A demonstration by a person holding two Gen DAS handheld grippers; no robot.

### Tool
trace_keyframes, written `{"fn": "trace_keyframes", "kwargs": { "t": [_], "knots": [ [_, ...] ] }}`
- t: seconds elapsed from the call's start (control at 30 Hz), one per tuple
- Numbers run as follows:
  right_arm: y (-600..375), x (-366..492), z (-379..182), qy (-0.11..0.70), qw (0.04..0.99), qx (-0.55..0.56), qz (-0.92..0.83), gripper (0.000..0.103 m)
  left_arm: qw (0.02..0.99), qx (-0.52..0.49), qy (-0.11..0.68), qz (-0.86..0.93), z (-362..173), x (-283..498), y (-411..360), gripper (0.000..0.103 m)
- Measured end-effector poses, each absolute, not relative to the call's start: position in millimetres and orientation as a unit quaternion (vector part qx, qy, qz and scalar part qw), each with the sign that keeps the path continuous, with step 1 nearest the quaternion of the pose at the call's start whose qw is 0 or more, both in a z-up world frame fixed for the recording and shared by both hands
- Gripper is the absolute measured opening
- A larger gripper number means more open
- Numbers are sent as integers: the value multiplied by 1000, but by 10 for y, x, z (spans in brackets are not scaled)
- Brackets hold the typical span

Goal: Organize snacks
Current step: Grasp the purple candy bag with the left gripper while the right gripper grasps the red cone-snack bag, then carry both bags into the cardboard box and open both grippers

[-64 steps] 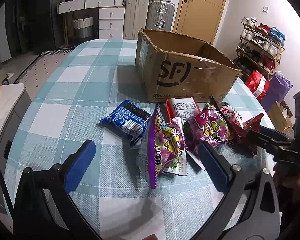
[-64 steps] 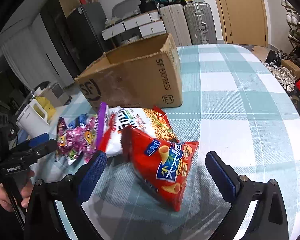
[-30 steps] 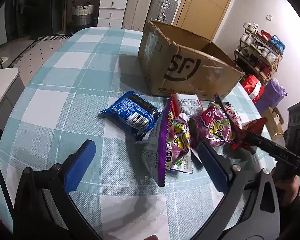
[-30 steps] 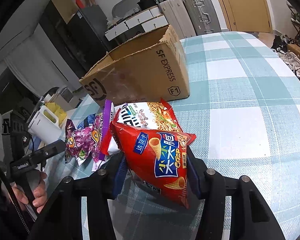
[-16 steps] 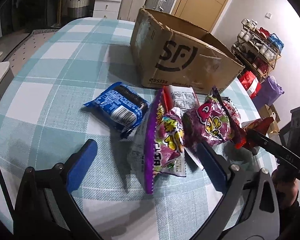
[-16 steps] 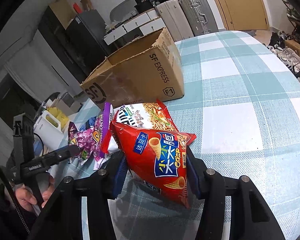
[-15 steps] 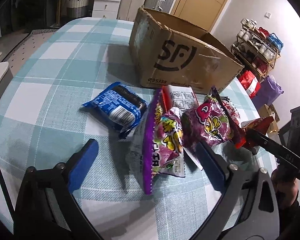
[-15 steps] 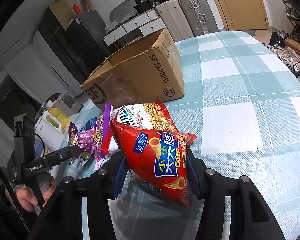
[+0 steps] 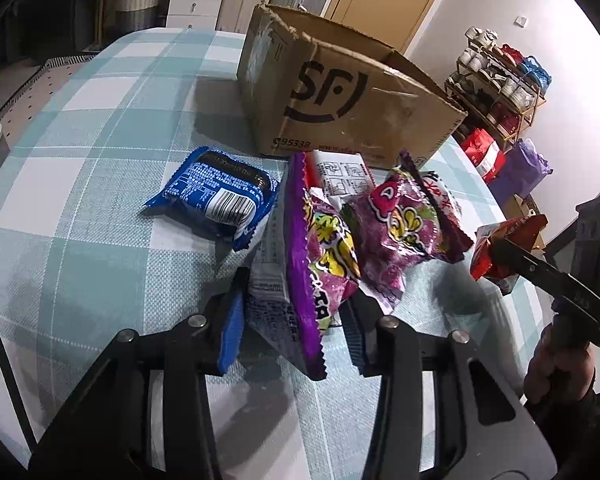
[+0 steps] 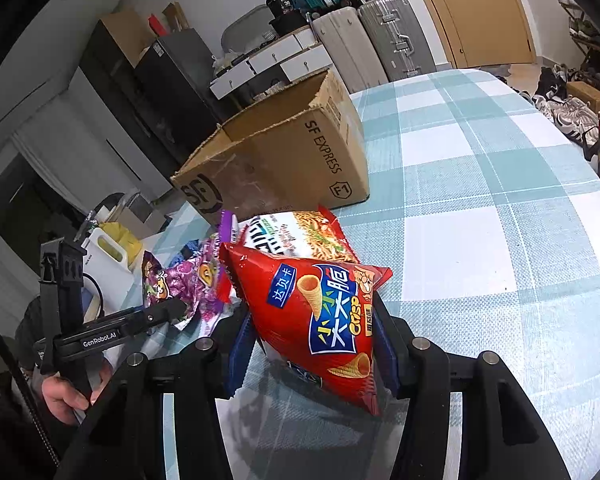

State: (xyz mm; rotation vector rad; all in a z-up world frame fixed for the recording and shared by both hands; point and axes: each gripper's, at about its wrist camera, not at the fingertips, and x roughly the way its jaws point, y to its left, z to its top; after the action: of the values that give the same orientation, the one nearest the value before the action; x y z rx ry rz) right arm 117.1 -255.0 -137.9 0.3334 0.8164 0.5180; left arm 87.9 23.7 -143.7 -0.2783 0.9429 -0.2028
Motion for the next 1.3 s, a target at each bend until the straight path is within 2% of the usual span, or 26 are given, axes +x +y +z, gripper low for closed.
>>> {"fn": "trace_keyframes", "kwargs": {
  "t": [0.63, 1.3],
  "knots": [
    [-2395, 755, -888, 342, 891, 136, 264, 53, 906, -117, 392, -110, -864, 519, 187, 40],
    [-2117, 826, -257, 307, 900, 108, 290, 53, 919, -101, 354, -138, -74, 703, -117, 40]
  ]
}}
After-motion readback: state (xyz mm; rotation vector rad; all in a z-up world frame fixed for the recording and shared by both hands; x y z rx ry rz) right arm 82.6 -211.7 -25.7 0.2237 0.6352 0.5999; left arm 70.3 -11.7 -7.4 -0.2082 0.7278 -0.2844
